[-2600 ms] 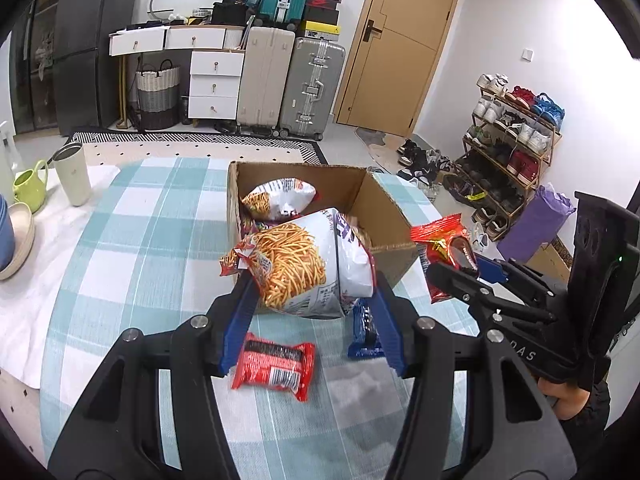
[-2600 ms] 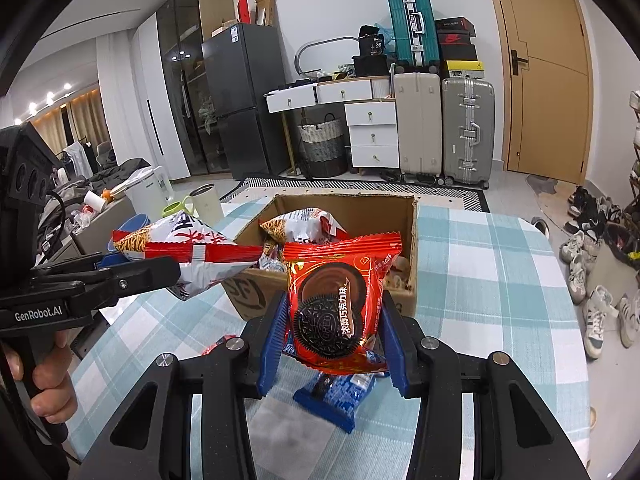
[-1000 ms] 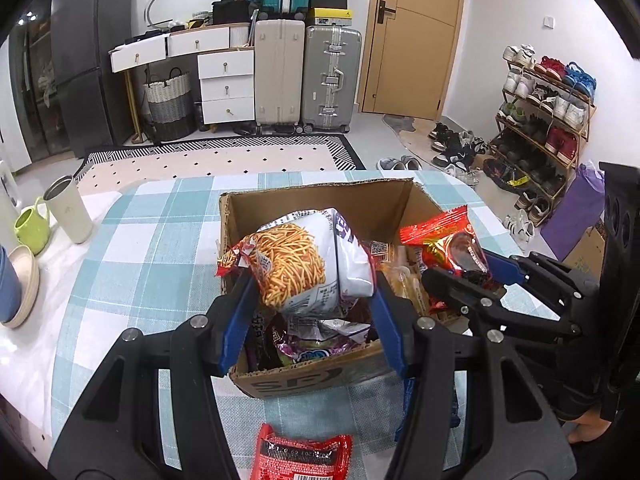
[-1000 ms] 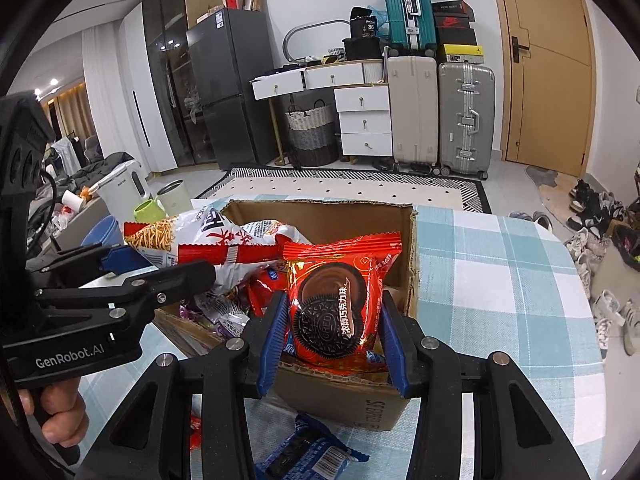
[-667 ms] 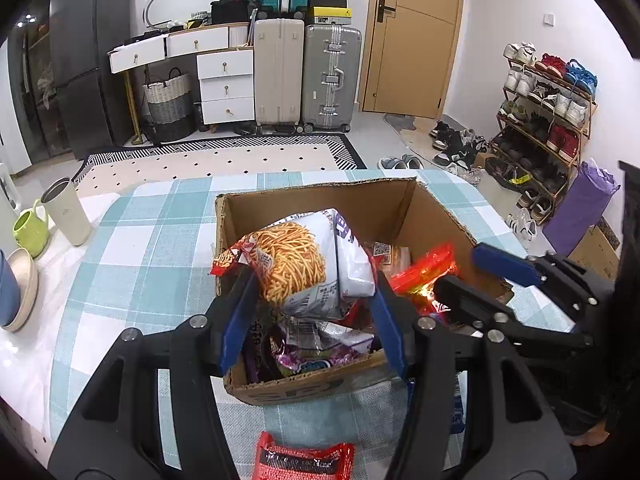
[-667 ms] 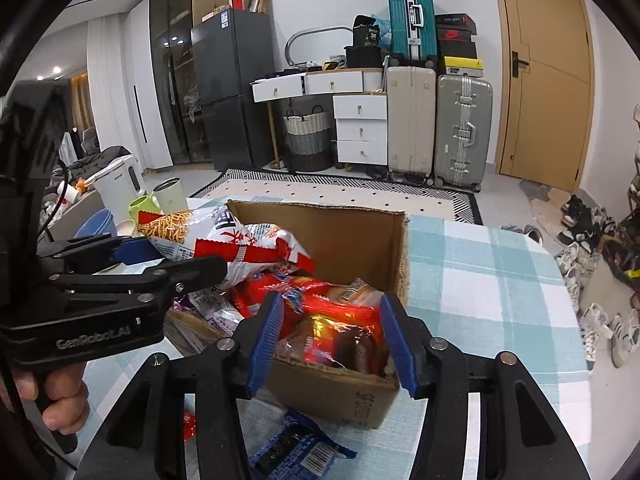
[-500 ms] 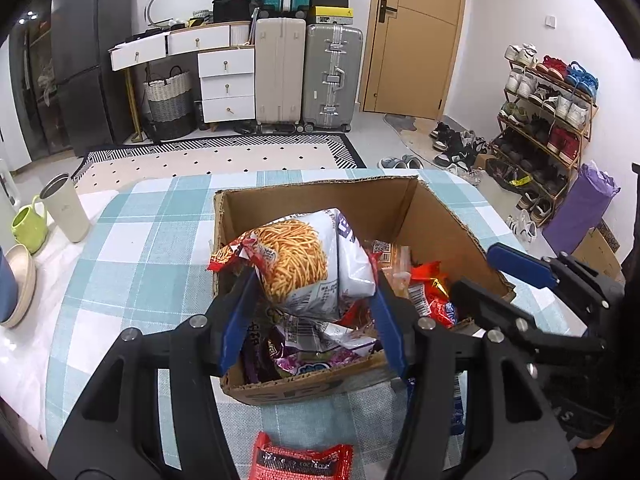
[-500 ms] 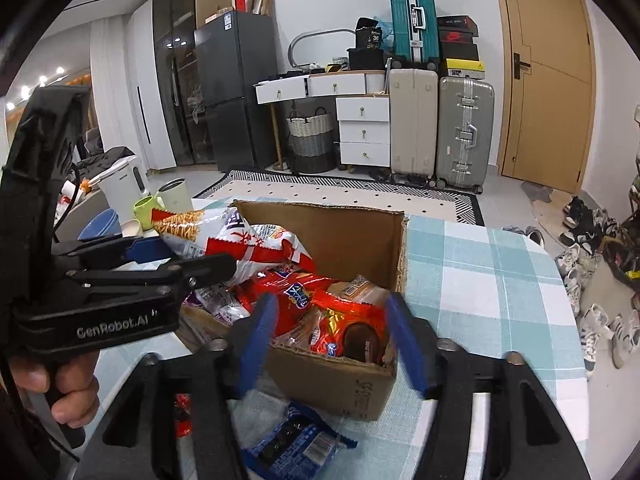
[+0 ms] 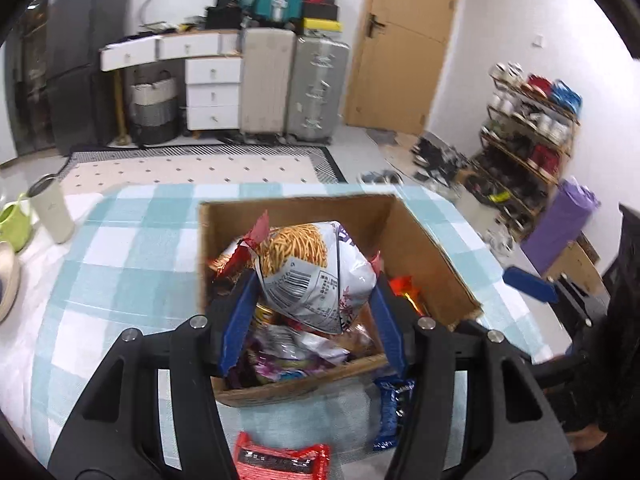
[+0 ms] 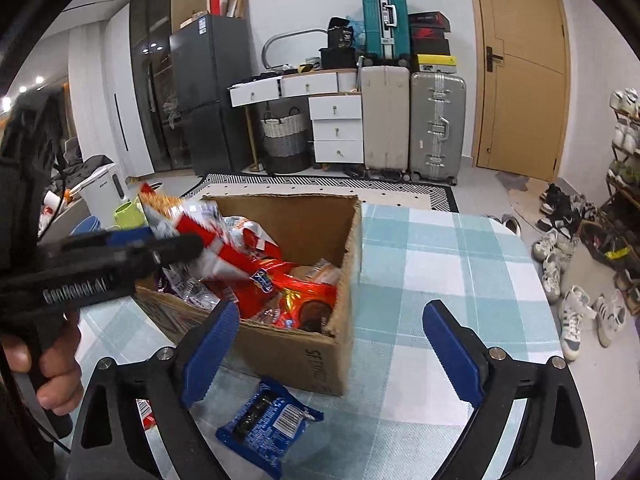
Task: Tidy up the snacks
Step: 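Move both open tools back toward the blue and red packs on the table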
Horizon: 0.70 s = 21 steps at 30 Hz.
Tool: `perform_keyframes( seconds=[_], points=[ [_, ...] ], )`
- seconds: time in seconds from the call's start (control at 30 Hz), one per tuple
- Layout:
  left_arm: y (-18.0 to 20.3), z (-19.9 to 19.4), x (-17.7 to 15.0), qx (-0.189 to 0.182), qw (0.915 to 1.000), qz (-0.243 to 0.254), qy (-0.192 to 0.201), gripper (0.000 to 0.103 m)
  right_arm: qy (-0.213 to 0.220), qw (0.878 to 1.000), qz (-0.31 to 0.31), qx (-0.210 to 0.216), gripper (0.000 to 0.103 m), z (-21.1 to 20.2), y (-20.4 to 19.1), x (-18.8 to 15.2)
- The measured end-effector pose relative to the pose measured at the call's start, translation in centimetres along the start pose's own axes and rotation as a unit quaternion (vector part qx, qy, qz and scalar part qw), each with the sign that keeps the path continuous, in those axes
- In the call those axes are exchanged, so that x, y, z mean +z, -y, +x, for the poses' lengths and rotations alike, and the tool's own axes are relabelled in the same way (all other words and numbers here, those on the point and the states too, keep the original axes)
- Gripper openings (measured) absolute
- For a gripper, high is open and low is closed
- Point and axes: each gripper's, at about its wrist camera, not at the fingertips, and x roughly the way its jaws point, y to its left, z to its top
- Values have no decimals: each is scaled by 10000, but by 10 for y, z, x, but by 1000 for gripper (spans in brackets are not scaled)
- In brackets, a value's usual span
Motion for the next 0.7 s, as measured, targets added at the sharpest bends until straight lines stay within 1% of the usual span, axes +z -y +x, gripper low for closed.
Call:
perform_keyframes(
  seconds=[0.03,0.1,0.17,0.2,0.23,0.3,0.33,0.5,0.7],
  points=[
    [2,5,-2,25,9999,67,-96,54,-1,10000,22,10,95,0,1,-1],
    [7,17,-6,196,9992,163,-321,54,-19,10000,51,17,95,0,3,-2],
    [7,23,-10,301,9985,179,-414,60,-37,10000,66,4,96,0,5,-4],
    [8,23,-11,313,9983,195,-444,68,-53,9999,90,1,96,-1,6,-5],
    [7,22,-12,315,9983,204,-437,82,-65,9999,117,5,97,-1,7,-6],
    [5,15,-14,336,9986,194,-354,94,-92,9997,204,24,99,-4,10,-9],
    [3,11,-15,326,9988,184,-320,103,-105,9997,232,29,100,-5,10,-11],
    [-13,-12,-25,368,9988,25,-314,102,-319,9989,329,66,102,-8,7,-21],
    [-28,-33,-52,459,9978,-103,-463,102,-593,9975,393,45,102,-8,0,-42]
  ],
)
